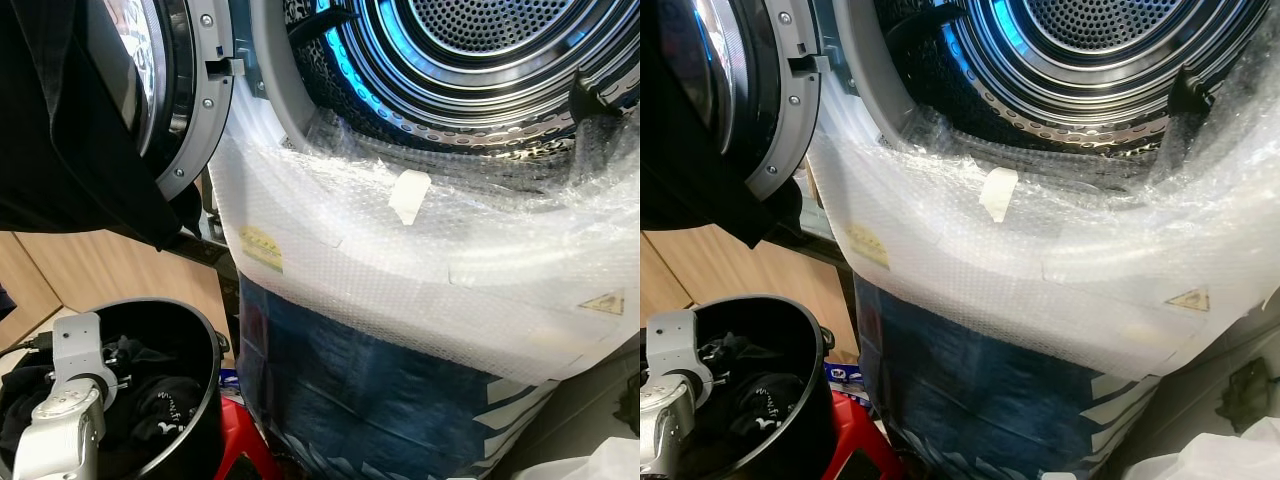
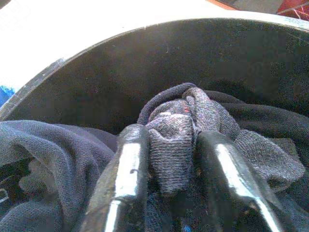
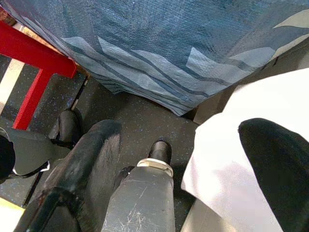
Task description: Clothes washing
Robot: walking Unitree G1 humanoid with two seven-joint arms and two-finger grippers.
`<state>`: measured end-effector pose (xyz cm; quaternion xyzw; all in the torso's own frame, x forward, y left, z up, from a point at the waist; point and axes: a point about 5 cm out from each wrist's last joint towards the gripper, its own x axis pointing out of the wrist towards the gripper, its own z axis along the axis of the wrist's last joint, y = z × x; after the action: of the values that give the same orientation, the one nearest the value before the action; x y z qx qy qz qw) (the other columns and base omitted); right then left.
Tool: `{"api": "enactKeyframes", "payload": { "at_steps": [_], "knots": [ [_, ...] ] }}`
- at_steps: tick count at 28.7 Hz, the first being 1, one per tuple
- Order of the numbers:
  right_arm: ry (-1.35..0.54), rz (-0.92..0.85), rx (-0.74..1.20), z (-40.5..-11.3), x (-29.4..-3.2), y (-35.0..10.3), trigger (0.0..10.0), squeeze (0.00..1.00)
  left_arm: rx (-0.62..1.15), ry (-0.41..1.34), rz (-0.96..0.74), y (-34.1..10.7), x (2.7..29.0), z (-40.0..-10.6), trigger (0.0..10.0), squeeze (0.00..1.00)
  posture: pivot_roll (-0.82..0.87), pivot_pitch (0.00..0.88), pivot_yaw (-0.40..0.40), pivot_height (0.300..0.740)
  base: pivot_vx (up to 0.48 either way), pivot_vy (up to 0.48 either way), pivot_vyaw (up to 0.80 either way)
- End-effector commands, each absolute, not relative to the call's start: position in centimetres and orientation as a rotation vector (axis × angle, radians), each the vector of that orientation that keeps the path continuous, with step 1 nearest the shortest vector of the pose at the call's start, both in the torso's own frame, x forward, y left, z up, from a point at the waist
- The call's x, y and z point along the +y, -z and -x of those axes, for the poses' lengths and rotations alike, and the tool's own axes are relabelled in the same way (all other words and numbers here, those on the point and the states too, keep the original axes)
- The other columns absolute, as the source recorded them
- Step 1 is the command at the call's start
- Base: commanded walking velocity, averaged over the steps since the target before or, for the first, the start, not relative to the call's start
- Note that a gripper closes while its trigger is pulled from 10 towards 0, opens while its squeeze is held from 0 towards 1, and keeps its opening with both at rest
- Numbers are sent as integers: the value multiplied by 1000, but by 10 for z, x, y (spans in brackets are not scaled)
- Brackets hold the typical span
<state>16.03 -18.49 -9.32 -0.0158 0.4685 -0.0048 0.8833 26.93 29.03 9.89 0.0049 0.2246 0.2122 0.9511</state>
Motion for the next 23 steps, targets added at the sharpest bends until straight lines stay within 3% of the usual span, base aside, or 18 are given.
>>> {"api": "enactKeyframes", "payload": {
  "at_steps": [1, 23],
  "knots": [
    [4, 35, 992, -157, -185, 95, 10000, 0, 487, -429, -12, -95, 290, -269, 0, 0, 35, 0, -5, 740, 0, 0, 0],
    [66, -59, 955, -165, -186, 91, 10000, 0, 475, -383, -54, -102, 285, -271, 0, 0, 47, 0, 0, 740, 0, 0, 0]
  ]
}}
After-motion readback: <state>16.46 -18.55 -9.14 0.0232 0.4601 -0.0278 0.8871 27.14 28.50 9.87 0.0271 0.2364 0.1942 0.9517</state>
